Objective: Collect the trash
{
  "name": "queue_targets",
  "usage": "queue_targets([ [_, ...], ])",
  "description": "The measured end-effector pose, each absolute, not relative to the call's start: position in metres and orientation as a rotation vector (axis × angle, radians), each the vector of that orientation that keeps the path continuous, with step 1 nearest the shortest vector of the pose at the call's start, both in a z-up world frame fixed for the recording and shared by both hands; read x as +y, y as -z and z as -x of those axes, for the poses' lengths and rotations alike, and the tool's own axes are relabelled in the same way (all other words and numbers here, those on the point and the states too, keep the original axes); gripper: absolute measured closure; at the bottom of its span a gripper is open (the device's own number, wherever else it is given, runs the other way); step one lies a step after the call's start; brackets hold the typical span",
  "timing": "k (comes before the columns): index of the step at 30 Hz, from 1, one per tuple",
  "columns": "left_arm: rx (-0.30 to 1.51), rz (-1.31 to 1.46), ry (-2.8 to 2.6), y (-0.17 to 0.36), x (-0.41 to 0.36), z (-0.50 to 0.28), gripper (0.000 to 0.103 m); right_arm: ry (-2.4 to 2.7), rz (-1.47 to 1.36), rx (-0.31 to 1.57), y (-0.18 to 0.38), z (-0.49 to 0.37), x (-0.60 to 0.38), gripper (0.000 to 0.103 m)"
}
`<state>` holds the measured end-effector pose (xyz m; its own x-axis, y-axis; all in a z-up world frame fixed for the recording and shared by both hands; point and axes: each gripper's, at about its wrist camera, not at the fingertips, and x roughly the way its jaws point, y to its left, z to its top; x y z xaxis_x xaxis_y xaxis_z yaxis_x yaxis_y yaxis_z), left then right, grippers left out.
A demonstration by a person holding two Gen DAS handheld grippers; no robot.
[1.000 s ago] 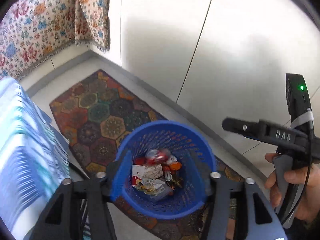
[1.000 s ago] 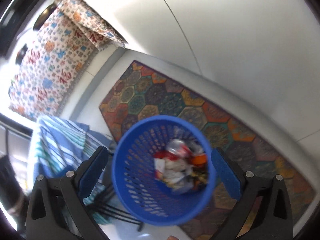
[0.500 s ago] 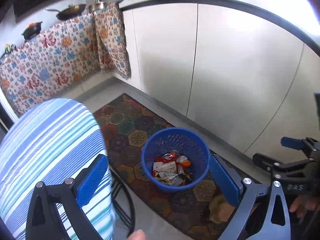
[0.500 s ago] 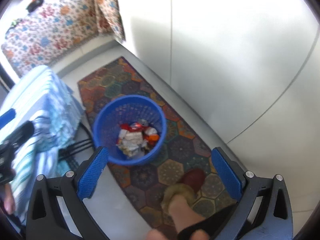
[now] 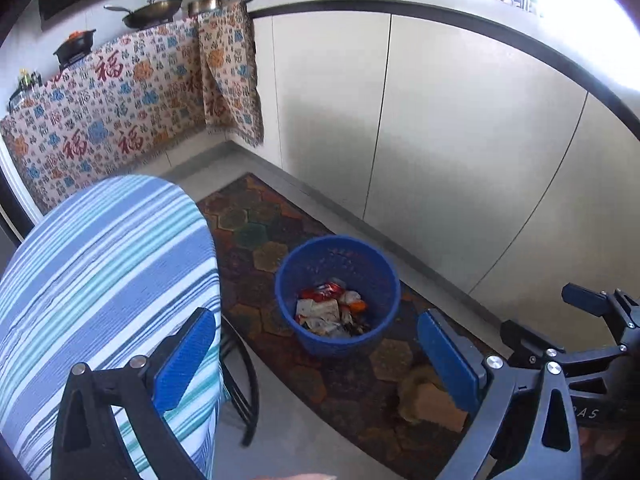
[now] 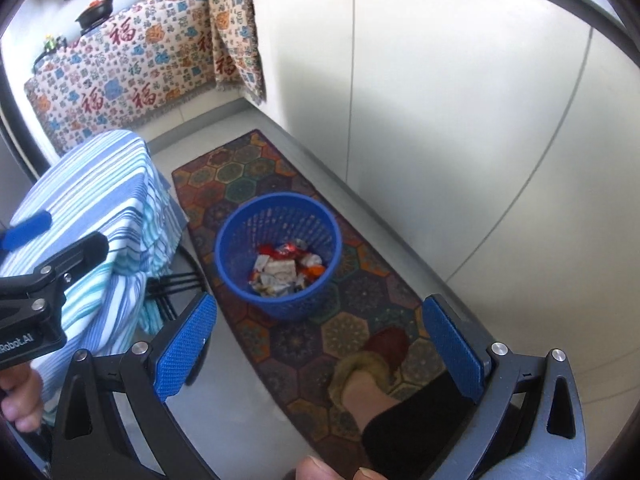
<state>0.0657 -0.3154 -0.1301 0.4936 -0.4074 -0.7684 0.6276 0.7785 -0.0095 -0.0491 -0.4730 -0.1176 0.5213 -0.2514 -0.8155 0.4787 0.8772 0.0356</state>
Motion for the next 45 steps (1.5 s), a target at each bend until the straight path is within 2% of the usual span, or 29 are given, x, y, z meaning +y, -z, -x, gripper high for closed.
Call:
queue_targets([
  [45,0.876,-0.295,0.614,0.136,-0.308,-0.072,0.0,0.381,-0.302,0.928,0.11,0.053,-0.449,0.0],
])
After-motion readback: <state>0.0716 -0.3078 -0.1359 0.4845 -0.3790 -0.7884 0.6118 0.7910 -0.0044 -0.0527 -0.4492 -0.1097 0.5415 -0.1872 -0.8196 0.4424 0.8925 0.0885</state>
